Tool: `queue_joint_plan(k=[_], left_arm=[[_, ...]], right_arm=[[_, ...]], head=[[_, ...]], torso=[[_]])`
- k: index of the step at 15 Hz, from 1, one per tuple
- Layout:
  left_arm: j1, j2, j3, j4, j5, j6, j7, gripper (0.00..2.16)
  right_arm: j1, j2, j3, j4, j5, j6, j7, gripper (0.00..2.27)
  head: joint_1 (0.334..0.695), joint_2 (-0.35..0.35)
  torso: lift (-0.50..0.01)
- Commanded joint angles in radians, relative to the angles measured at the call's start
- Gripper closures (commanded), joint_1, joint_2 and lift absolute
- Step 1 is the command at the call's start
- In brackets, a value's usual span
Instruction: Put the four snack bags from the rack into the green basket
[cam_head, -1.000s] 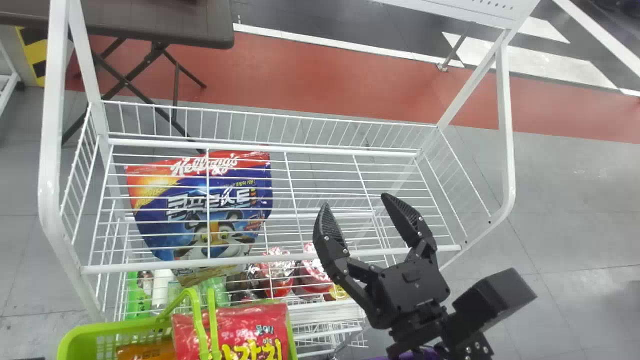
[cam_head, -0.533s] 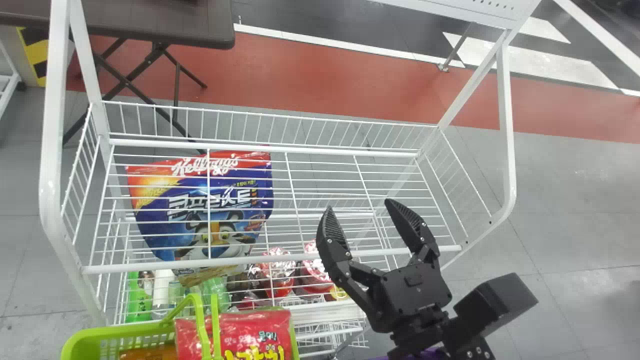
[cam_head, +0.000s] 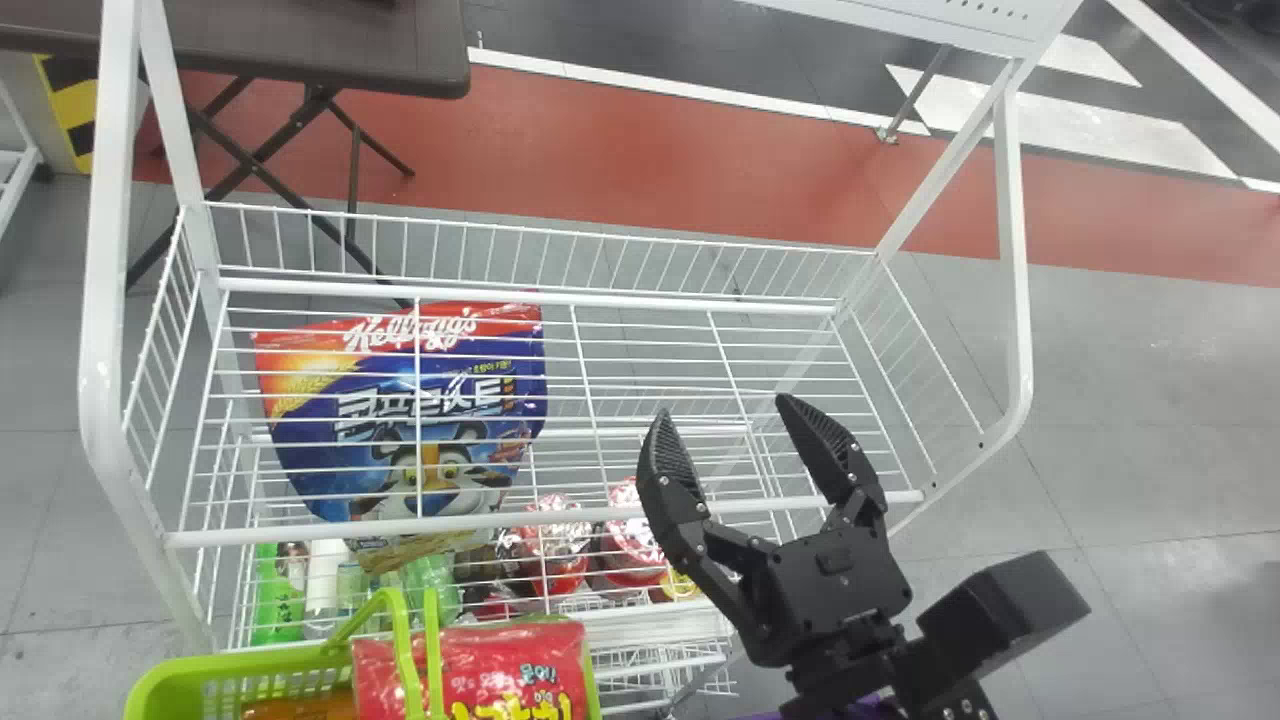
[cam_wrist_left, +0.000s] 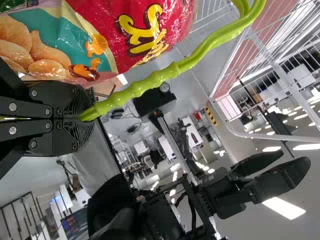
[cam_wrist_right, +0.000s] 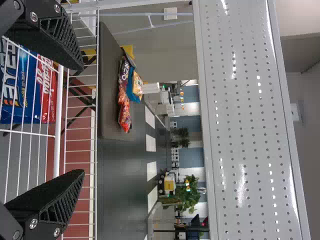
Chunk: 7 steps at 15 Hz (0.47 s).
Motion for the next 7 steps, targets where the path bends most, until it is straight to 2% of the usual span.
queue_joint_plan(k=[1, 7], left_arm=[[0.002, 0.0, 0.0, -0.005, 0.0, 0.0, 0.0, 1.84], [0.002, 0.0, 0.0, -0.005, -0.002, 0.0, 0.0, 1.84]], right_arm=[[0.004, 0.0, 0.001, -0.005, 0.0, -0.004, 0.0, 0.08], [0.006, 0.0, 0.0, -0.006, 0.0, -0.004, 0.0, 0.08]], head=[[0.695, -0.35], [0.695, -0.35]], torso=[[-0.007], [-0.007]])
